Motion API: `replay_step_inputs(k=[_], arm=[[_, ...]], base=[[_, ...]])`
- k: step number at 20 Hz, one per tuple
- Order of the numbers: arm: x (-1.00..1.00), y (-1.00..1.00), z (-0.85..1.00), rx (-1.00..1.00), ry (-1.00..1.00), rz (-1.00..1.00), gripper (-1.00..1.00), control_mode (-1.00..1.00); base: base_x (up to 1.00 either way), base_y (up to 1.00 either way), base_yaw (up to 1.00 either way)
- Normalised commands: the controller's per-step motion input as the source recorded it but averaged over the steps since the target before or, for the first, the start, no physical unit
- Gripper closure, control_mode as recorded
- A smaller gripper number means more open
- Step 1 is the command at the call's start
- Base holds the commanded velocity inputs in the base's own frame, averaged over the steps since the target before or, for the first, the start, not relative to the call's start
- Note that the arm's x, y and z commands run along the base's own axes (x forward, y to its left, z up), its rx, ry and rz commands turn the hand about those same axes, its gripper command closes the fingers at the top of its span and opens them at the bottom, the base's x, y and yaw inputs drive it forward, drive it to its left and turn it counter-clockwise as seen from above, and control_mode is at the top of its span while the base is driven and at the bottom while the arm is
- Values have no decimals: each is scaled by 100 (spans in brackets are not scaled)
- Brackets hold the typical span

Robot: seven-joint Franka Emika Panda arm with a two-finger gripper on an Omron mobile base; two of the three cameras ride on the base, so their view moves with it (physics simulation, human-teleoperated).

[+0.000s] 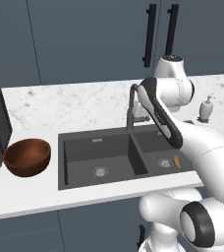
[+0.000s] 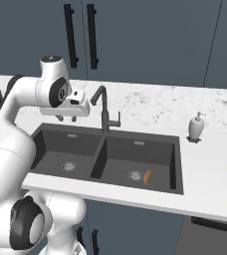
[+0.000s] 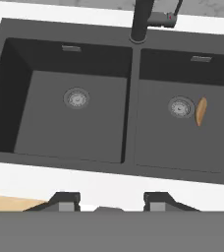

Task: Pick the sweet potato from the sink and place it in the bowl. Then pick the bowl and place it in the microwave. Then close the microwave door and press the start button.

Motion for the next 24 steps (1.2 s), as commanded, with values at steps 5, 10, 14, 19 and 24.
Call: replay_step_inputs(k=[5, 10, 14, 19, 24], arm=[[-58, -4, -2, 0, 0, 0, -100, -100], [-93, -5, -25, -8, 1, 0, -100, -100], [-26, -63, -48, -6, 1, 0, -100, -100], [13, -100, -43, 0, 3, 0, -100, -100], [68, -91, -54, 0, 2, 0, -100, -100]], base=[[0, 0, 0], [0, 0, 0], [0, 0, 0], [0, 0, 0], [0, 0, 0]])
